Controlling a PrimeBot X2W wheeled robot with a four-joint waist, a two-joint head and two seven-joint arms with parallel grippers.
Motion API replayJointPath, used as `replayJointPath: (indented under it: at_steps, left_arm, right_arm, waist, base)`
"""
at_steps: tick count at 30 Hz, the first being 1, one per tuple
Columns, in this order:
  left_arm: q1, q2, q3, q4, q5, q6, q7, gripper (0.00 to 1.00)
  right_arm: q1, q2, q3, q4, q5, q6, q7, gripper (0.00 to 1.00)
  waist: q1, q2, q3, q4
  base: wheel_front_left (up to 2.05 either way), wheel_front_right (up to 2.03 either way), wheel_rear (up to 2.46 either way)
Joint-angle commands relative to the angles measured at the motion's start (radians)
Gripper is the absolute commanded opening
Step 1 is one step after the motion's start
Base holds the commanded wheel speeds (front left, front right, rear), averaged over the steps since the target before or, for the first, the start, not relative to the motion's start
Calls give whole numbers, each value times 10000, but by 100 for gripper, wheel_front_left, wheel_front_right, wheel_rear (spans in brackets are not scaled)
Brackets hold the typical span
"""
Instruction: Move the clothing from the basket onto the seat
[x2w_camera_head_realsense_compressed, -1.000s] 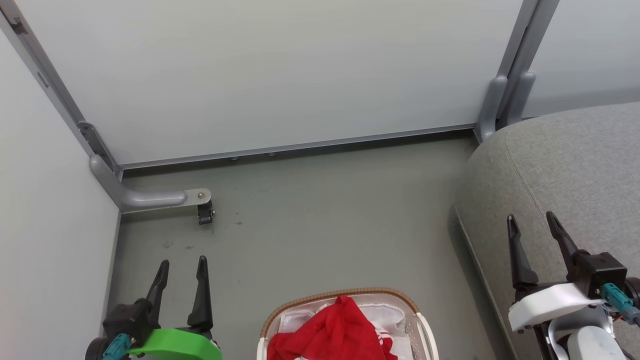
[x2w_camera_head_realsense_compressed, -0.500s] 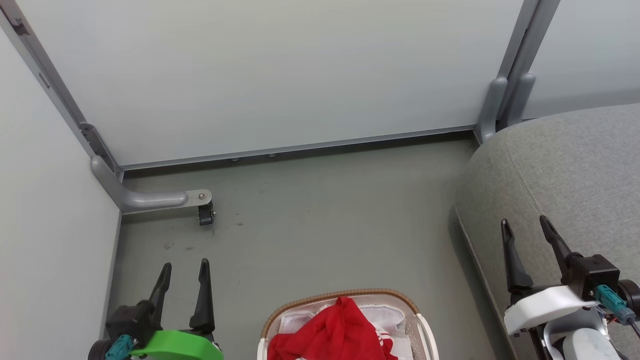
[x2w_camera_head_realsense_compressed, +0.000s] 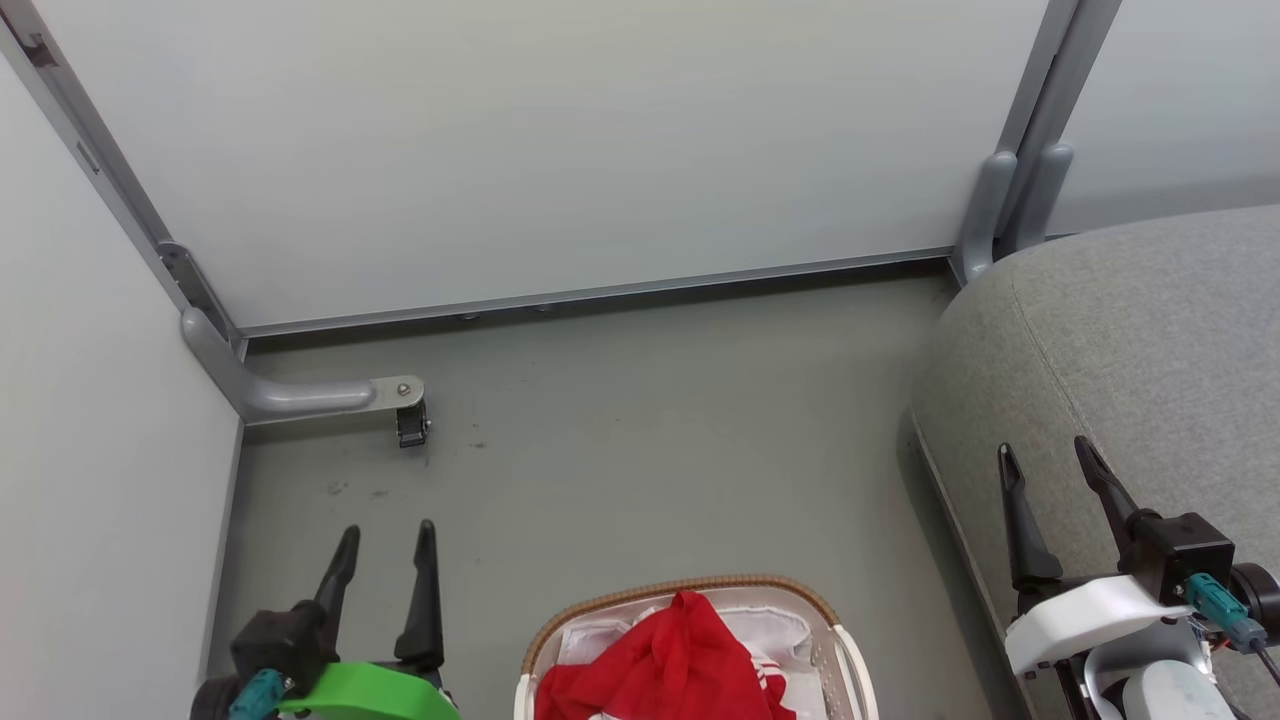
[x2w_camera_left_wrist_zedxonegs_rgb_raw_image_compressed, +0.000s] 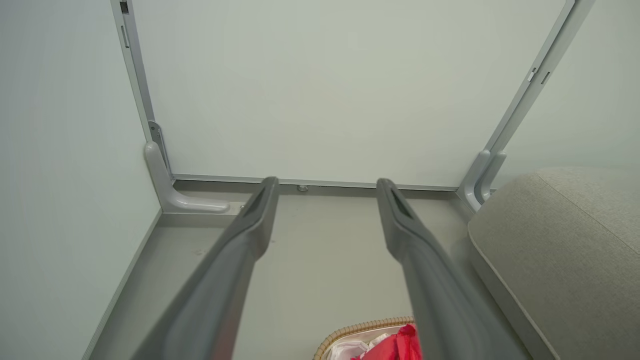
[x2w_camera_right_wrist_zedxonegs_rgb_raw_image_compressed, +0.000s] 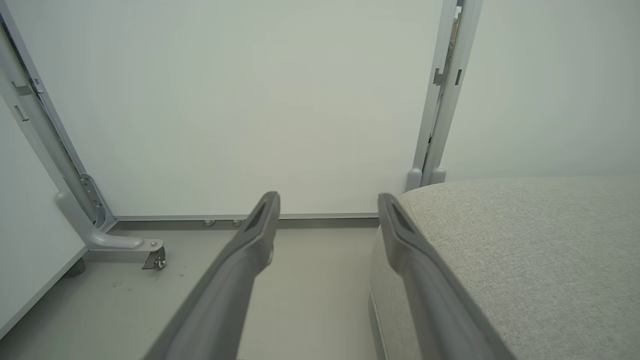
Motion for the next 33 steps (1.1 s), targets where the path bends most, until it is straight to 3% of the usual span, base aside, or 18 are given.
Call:
replayJointPath:
  at_steps: [1,6,12,26,33]
  left_arm:
    - [65,3,-105,72,189,-33,-2,100]
    - [-474,3,-1123,471,726,-42,-4,100]
    - [-1764,15,-2888,1532,825,-36,-2,100]
    - [-5145,31,-6021,5473,156,-26,0,100]
    - [-6109,32,-6975,6861,-422,-26,173,100]
  right_arm:
    - [123,-37,-2,12,60,-7,-49,100]
    - [21,-37,-33,-82,14,-7,-49,100]
    - [-556,-37,-61,-245,-42,-7,-49,100]
    - [-2539,-29,-421,-646,328,-8,-49,100]
    - [-3062,-31,-254,-732,656,-8,-49,100]
  waist:
    - [0,0,35,-10]
    - [0,0,315,-51]
    - [0,0,1419,-389]
    - [0,0,4903,-1724]
    - [0,0,6013,-2235]
  base:
    - [0,0,0]
    - [0,0,0]
    - [0,0,0]
    - [0,0,0]
    - [0,0,0]
